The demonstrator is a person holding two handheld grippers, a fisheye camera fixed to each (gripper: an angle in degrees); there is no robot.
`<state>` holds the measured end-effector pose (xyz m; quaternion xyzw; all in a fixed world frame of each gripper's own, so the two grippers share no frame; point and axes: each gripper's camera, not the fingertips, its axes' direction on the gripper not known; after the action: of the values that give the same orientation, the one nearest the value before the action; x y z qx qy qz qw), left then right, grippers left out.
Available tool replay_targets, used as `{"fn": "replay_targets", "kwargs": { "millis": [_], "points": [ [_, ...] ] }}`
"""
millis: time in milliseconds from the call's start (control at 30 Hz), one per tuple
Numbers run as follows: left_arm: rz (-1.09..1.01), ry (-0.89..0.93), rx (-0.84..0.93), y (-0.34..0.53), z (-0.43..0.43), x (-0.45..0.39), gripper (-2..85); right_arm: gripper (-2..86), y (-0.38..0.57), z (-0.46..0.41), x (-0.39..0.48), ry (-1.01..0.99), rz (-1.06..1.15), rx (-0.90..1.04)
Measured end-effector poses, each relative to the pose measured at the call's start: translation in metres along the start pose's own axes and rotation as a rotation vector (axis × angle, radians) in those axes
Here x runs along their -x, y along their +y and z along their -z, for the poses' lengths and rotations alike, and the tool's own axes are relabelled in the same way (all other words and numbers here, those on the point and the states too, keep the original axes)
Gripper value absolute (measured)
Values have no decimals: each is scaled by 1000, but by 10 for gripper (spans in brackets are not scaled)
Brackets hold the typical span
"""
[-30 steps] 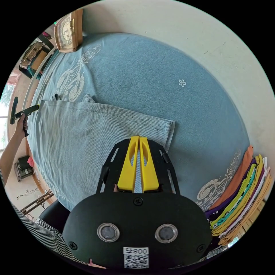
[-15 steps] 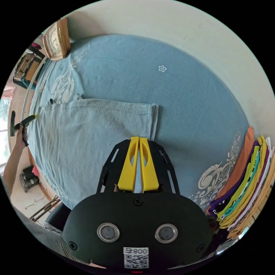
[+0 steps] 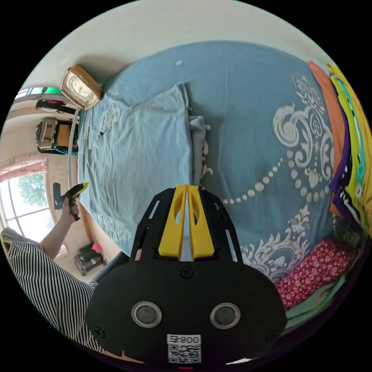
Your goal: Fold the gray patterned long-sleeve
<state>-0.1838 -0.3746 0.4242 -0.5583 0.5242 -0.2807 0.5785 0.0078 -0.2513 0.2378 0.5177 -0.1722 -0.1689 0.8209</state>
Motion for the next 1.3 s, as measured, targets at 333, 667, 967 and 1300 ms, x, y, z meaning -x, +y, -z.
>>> {"fn": "replay_targets", "kwargs": {
  "millis": [333, 667, 967, 1300],
  "points": [
    [-323, 130, 314, 78, -128, -164, 50, 75, 83, -14, -115, -269, -164, 53],
    [-717, 148, 440, 166, -258, -366, 81, 37, 113, -11, -179, -432, -163, 51],
    [-1085, -111, 394, 262, -362, -527, 115, 24, 120, 10, -197, -556, -98, 75],
    [-1127, -326, 412, 324, -436, -603, 32, 37, 107, 12, -194, -453, -79, 61]
  ]
}}
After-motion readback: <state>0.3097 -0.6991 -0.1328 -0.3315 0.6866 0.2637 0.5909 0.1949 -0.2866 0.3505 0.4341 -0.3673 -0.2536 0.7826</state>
